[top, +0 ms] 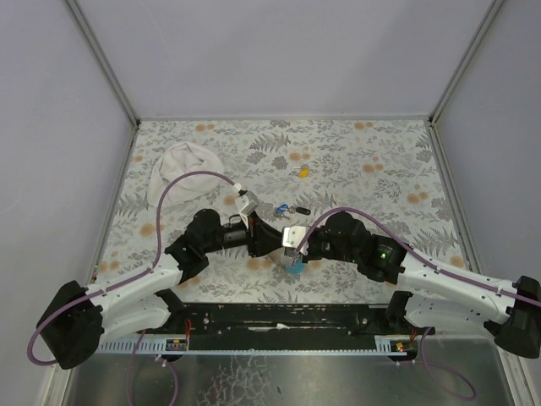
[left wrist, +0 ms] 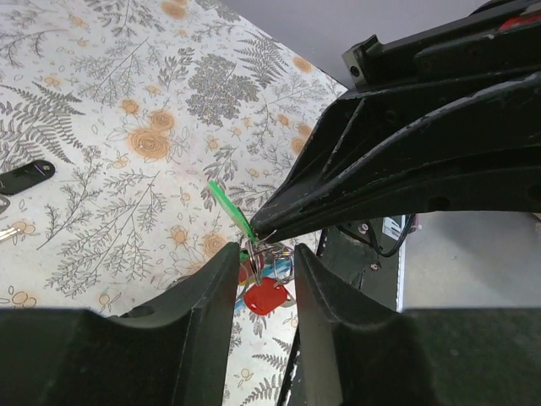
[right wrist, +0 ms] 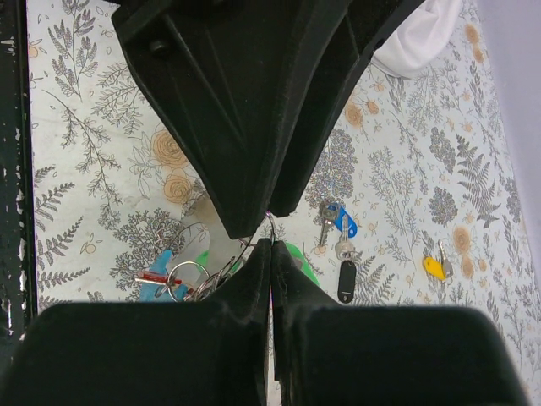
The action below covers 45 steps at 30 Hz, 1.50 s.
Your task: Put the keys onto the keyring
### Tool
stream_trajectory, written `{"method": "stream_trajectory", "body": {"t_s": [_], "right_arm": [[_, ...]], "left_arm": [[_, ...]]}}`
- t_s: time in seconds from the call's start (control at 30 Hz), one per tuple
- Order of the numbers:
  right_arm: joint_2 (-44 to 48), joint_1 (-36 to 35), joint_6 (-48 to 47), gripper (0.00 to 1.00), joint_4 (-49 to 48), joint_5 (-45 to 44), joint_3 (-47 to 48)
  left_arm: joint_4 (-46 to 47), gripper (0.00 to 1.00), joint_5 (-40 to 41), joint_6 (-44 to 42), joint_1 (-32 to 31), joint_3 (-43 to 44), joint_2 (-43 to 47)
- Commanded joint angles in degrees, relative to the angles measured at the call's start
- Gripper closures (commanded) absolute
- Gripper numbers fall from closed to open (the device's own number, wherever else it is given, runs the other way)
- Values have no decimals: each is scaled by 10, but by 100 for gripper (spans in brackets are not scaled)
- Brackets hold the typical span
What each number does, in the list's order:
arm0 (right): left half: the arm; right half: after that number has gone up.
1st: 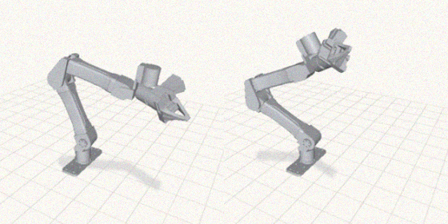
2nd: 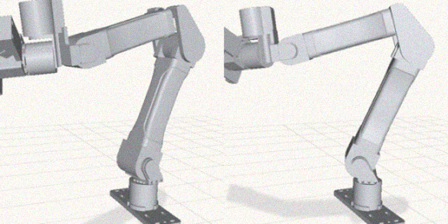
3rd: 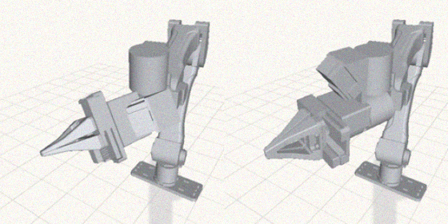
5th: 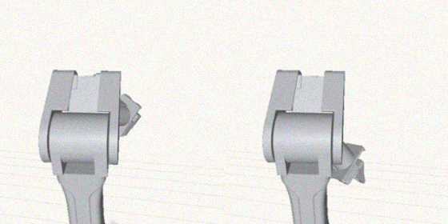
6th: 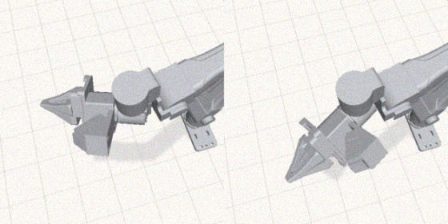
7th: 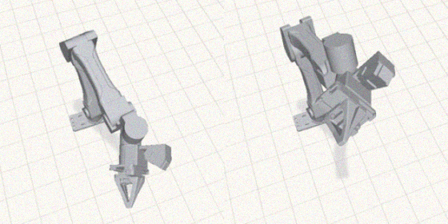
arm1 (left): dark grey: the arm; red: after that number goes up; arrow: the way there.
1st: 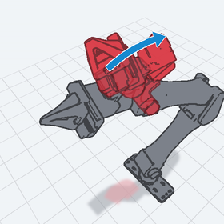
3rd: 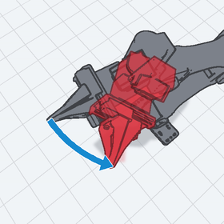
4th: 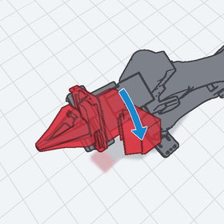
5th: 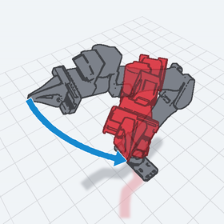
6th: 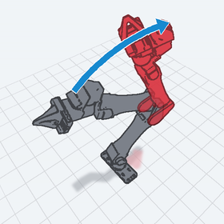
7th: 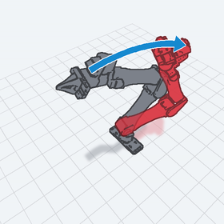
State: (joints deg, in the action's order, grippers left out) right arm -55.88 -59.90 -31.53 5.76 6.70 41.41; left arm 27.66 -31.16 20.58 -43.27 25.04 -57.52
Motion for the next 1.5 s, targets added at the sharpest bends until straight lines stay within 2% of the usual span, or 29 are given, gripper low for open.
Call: {"method": "stream_trajectory", "body": {"t_s": [0.0, 0.13, 0.3, 0.33, 0.73, 1.17, 1.33, 1.47], "right_arm": [[13, -2, -5, 100, -15, 9, 32], [16, -2, -4, 100, -17, 13, 33], [16, -2, -2, 100, -13, 13, 33], [18, -2, 0, 100, -11, 10, 32], [58, -2, 44, 100, 3, -18, -24], [22, -2, 80, 100, -47, 69, -52], [6, -3, 84, 100, -73, 94, -50], [9, -2, 79, 100, -74, 76, -49]], "left_arm": [[-18, 70, -14, 6, 4, 26, -9], [-17, 72, -17, 9, 5, 29, -18], [-9, 99, -24, 9, 4, 31, -24], [-9, 100, -24, 8, 4, 32, -24], [39, 100, 18, 35, 11, -5, 8], [213, 100, 54, 119, 6, -64, -26], [241, 100, 102, 123, -13, -78, -26], [257, 100, 140, 129, -20, -92, -15]]}}
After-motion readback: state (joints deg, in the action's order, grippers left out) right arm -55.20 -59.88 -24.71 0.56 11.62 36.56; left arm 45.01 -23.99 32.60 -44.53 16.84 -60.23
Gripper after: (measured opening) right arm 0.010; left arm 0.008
